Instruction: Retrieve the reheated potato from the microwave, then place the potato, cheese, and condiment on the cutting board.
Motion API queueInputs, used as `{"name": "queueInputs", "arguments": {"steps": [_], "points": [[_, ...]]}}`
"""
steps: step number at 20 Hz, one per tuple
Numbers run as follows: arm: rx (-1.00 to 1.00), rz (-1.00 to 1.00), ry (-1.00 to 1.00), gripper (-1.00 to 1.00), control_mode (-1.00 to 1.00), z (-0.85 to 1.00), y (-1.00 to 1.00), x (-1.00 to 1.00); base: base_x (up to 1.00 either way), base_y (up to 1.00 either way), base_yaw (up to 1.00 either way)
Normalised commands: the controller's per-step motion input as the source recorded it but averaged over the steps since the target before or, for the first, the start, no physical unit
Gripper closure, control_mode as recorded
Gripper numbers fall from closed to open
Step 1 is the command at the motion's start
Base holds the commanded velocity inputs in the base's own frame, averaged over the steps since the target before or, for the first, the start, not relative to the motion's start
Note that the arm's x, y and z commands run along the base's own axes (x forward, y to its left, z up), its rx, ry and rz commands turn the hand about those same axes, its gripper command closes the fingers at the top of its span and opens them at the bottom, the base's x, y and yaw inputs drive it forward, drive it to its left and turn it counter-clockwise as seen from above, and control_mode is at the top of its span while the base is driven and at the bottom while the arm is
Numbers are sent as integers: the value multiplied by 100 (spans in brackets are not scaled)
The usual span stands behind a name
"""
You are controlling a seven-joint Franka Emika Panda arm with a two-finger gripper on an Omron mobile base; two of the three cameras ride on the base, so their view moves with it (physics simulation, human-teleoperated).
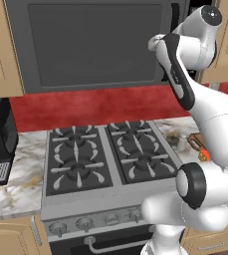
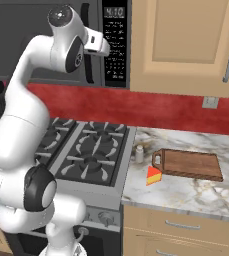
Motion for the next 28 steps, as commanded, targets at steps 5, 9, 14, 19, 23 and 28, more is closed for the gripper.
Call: {"name": "queueInputs", "arguments": {"steps": [5,9,14,19,23,28], "points": [[1,0,0,100,-100,0,26,-40,0,0,0],[1,0,0,100,-100,3,23,-61,0,0,0],[3,0,0,100,-100,6,19,-73,0,0,0],[2,0,0,100,-100,10,22,-71,0,0,0],[6,0,0,100,-100,13,22,-69,0,0,0],[6,0,0,100,-100,11,27,-68,0,0,0]]}}
